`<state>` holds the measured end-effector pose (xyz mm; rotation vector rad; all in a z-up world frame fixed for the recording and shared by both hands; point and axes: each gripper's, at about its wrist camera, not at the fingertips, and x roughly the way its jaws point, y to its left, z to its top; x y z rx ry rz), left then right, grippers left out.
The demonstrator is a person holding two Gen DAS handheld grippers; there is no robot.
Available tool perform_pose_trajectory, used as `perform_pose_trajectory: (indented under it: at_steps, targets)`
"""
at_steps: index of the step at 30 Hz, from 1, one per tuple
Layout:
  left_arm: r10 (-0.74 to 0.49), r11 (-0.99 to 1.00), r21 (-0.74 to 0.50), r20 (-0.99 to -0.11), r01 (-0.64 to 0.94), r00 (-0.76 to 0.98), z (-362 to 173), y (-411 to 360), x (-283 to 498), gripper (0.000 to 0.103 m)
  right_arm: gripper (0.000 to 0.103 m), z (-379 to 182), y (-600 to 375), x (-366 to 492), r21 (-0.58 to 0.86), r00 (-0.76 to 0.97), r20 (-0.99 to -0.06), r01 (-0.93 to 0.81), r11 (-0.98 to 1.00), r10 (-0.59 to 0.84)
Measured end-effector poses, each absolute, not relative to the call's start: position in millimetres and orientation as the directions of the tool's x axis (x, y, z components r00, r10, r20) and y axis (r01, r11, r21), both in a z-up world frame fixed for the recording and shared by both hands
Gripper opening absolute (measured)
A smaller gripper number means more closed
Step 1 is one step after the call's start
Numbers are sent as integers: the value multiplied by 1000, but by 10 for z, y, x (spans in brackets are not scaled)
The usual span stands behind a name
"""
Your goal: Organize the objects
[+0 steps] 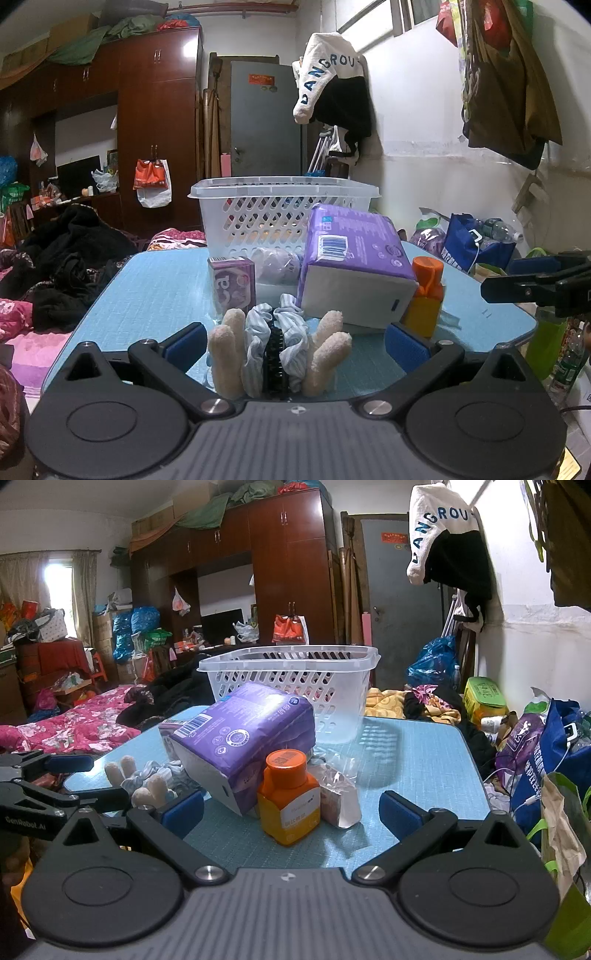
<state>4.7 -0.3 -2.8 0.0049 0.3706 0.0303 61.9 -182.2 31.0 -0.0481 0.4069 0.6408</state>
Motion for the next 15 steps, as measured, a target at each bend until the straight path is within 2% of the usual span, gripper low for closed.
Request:
perform_pose_trajectory:
  at_steps: [15]
  targets:
    - [34,999,11,-362,-32,932,-29,-9,49,103,103,310,-1820,619,81,725,-384,-590,803,571]
